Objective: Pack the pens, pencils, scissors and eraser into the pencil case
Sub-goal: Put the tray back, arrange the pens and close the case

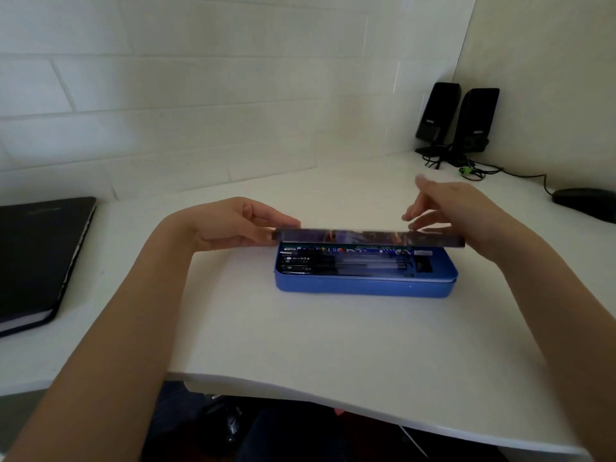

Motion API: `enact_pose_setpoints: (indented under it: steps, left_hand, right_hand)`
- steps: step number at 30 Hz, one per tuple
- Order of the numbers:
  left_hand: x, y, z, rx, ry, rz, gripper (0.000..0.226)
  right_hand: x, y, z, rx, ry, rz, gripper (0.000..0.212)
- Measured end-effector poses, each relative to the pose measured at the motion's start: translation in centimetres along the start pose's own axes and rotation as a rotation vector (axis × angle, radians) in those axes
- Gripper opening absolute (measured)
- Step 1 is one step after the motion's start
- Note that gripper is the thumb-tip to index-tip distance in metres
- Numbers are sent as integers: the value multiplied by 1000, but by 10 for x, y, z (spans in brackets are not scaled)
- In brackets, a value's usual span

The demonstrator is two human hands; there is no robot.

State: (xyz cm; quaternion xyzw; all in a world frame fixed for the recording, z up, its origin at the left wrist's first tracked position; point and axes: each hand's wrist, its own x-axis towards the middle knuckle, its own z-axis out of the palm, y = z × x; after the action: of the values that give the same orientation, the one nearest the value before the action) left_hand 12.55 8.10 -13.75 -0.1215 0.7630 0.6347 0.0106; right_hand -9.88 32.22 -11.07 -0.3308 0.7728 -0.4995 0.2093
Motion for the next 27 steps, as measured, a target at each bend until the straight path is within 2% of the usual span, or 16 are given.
enact_pose_setpoints:
  steps: [2,5,9,12,14,17,19,22,25,27]
  left_hand:
    - [-6,3,-3,-34,-23,15,37]
    - [0,9,14,-4,102,30,30]
    - [21,10,62,220,155,7,29]
    - [27,9,74,367,319,52,30]
    - [29,9,73,625,389,109,33]
    - [30,3,72,927,412,98,43]
    - [30,1,69,996,414,64,59]
    - [28,0,69,1131,376,32,70]
    - [13,16,89,1252,363,98,52]
    - [-5,28,113,1259,349,166,45]
  right_hand:
    - [-2,1,5,-69,-24,-47,47]
    - [-3,3,15,-186,-19,-131,43]
    - [-5,10,33,-522,-68,-245,47]
    - [-4,15,36,-571,-48,-259,50]
    - [-4,17,37,-605,-34,-272,47]
    - [-4,17,40,-660,-10,-283,41]
    - [-6,19,40,-670,20,-281,41]
    - [-15,15,41,-727,91,-311,37]
    - [-35,11,45,-764,132,-403,35]
    - [-53,15,52,-808,152,-449,42]
